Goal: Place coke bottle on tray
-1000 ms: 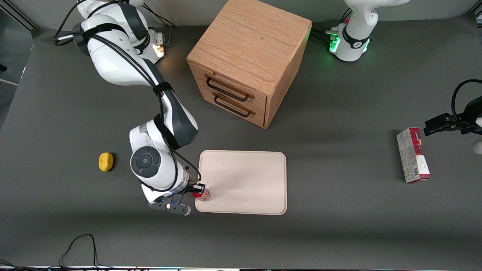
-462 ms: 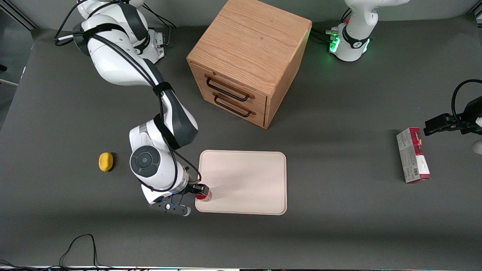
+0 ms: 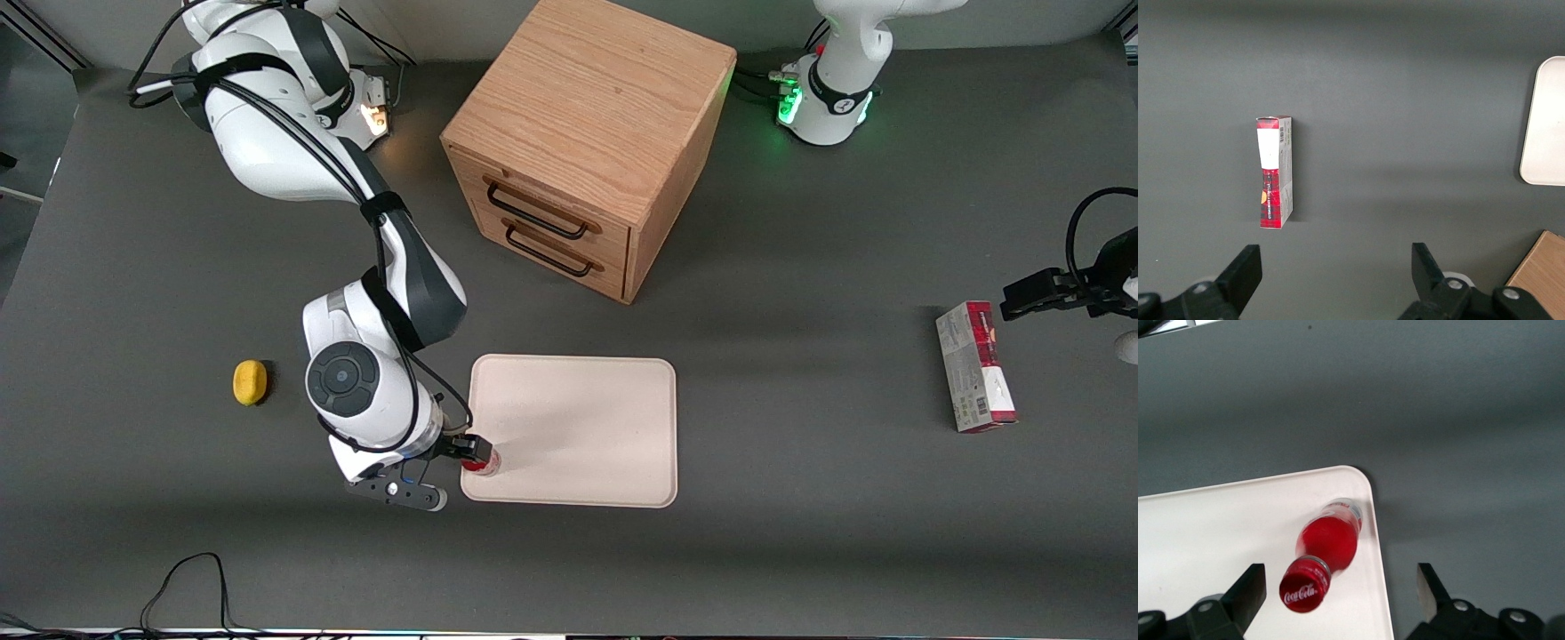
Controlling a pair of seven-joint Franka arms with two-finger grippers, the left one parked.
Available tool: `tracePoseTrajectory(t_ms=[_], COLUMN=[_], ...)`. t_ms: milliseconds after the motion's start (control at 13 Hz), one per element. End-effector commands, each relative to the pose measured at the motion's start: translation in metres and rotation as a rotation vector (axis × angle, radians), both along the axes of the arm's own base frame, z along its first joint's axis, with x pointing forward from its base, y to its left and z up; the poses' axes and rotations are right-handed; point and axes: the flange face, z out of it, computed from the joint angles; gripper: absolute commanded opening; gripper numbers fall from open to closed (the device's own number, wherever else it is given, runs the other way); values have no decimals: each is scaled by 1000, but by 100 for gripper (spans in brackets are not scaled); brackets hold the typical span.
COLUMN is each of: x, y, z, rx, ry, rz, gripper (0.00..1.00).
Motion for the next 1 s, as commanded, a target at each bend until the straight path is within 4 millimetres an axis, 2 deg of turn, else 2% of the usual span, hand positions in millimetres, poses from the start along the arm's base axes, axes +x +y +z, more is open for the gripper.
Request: tracePoseTrajectory(t_ms=[0, 154, 308, 462, 923], x=[-10, -14, -35, -63, -160], y=[-30, -81, -128, -172, -273], z=[40, 60, 79, 103, 170], rx=[-45, -44, -23, -4, 52], ry=[56, 108, 143, 162, 135], rz=[56, 84, 141, 207, 287], gripper=[100, 100, 100, 100, 100])
